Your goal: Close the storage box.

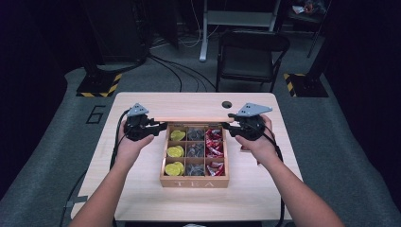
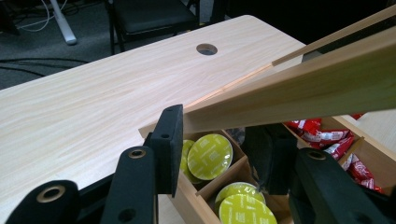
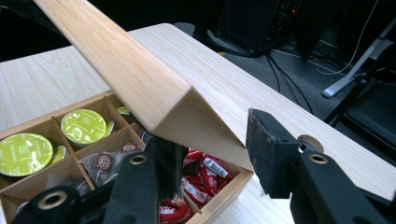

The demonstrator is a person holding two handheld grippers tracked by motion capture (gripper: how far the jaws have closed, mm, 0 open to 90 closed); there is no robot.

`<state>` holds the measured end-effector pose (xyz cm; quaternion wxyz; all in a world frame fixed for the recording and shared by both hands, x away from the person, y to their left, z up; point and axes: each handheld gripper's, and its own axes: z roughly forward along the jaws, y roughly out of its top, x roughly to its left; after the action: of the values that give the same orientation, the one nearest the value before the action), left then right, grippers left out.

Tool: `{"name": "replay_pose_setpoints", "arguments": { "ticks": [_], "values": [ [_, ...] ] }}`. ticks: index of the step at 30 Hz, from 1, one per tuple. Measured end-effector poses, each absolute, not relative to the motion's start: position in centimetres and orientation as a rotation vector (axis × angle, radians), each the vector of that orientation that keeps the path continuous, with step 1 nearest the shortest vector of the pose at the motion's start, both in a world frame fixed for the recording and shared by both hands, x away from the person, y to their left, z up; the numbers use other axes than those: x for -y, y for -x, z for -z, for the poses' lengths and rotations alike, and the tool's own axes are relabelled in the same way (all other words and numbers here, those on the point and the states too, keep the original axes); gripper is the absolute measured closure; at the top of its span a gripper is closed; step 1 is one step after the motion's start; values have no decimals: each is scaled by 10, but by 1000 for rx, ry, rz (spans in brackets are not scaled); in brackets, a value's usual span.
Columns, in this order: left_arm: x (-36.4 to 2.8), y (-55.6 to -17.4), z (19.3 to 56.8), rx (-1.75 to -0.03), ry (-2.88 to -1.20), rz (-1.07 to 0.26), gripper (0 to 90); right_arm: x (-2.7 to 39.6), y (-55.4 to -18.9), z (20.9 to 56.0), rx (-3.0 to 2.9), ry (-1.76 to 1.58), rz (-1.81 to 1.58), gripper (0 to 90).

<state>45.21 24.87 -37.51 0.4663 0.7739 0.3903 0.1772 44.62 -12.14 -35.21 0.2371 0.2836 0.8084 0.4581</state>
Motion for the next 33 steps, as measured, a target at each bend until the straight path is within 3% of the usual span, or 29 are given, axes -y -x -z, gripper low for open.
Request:
{"name": "replay_pose_setpoints", "arguments": {
  "ticks": [19,33],
  "values": [
    [-253,-410,359,-899,-1943,-425,521,121,-429,364,-2196,-780,-1240,541],
    [-250,-397,360,-887,-1939,-468,584,124,-417,375,-2188,-773,-1246,539]
  ]
}}
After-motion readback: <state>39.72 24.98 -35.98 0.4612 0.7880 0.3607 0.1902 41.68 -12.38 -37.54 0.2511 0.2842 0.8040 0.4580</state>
